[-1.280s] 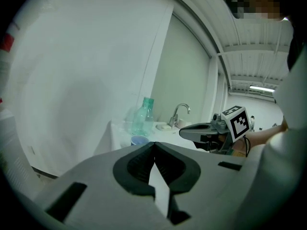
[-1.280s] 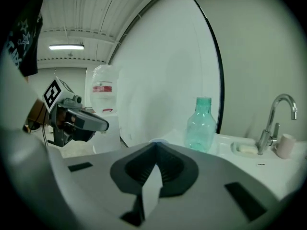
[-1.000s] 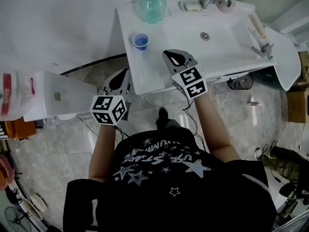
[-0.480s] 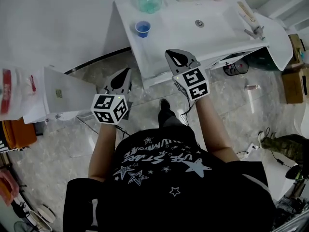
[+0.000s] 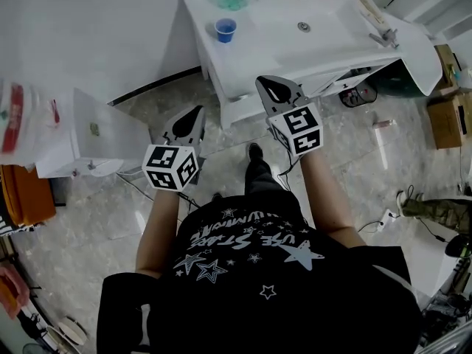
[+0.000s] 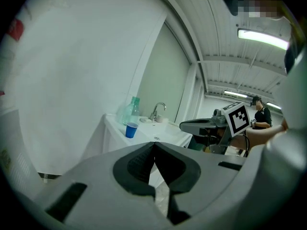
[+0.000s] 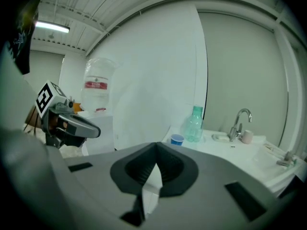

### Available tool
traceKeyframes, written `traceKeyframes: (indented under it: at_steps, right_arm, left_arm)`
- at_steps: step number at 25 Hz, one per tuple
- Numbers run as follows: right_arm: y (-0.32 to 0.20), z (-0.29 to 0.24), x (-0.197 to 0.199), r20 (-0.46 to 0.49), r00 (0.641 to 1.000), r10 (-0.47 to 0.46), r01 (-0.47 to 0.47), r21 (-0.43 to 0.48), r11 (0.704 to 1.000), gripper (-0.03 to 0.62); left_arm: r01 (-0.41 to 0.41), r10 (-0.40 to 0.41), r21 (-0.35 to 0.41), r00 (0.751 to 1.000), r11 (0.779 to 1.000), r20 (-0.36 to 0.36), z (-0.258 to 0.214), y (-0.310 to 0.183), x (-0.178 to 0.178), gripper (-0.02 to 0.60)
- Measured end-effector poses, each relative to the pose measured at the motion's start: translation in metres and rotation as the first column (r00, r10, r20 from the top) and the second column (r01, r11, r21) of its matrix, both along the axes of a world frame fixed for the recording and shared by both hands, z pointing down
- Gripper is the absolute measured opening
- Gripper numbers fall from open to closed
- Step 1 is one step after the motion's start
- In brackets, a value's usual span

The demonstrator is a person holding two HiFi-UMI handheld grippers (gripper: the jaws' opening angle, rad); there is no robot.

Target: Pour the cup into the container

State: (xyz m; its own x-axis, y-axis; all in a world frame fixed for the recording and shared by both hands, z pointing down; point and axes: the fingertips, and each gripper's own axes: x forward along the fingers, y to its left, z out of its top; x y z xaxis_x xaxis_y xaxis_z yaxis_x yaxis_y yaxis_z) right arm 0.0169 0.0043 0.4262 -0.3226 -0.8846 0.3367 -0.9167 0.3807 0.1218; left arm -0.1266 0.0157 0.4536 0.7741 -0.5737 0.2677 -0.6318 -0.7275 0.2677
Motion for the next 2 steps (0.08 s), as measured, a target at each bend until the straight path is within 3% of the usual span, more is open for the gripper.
traceKeyframes:
  at_steps: [2]
  right_arm:
    - [0.0098,-0.0008,-0.0099,0.004,1.0,0.001,-0.001,0.002,1.0,0.006]
  left_arm:
    - [0.001,-0.001,-0.004,1.0,1.0,-0.003,0.0004,0.0085,-0.0099,0.009]
